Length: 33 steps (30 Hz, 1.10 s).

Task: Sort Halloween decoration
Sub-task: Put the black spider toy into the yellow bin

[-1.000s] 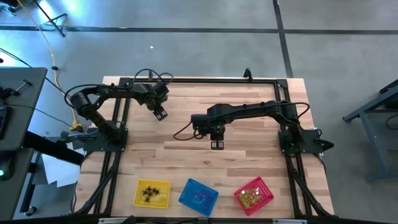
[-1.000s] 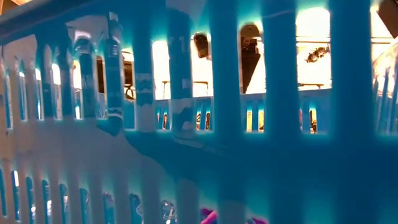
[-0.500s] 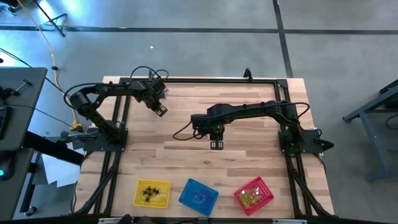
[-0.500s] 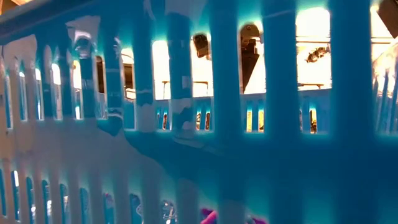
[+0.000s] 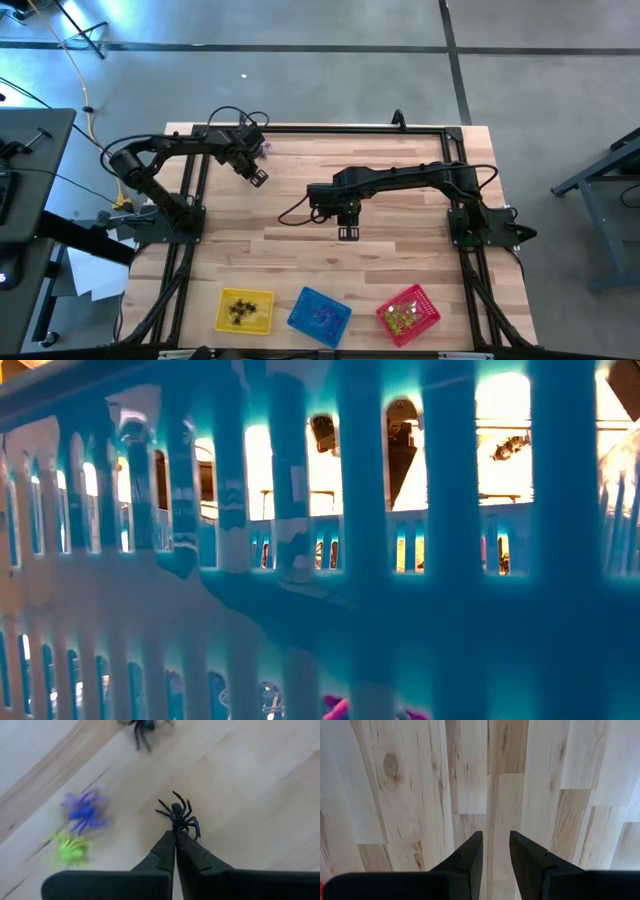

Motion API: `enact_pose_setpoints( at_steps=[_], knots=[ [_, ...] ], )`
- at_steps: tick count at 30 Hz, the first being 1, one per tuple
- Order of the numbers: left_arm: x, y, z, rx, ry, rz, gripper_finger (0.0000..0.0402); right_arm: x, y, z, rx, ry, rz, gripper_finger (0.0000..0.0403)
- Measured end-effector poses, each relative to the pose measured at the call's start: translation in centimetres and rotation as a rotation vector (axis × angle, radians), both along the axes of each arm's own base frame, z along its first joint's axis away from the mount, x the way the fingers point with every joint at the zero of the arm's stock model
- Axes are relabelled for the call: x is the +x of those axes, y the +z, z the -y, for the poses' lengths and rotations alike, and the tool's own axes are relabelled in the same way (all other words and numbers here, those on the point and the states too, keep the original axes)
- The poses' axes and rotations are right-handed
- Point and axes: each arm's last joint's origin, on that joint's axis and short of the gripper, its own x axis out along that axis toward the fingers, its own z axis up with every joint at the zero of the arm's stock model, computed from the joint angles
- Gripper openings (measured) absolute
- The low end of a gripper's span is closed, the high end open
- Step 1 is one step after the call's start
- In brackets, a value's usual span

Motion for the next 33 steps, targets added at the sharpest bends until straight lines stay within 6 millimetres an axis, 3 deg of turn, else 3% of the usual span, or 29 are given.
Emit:
enact_pose_setpoints(
  at_steps=[6, 10, 17, 24, 33],
  knots=[
    [-0.7, 2.1, 0.9, 0.006, 0.025, 0.032, 0.0000, 0.0, 0.0, 0.0, 0.000, 0.000, 0.000, 0.0091],
    [-0.9, 3.5, 2.9, -0.046, 0.039, 0.027, 0.0000, 0.0, 0.0, 0.0, 0.001, -0.019, -0.001, 0.0091],
    [0.1, 5.9, 11.9, -0.176, -0.098, -0.048, 0.0000, 0.1, 0.0, 0.1, -0.019, -0.059, 0.005, 0.0091],
    [0.8, 7.9, 20.9, -0.264, -0.168, 0.150, 0.0000, 0.0, 0.0, 0.3, -0.095, -0.076, 0.007, 0.0091],
    [1.0, 8.5, 30.2, -0.519, -0.158, 0.360, 0.0000, 0.3, 0.0, 0.1, -0.152, -0.135, 0.035, 0.0091]
  ],
)
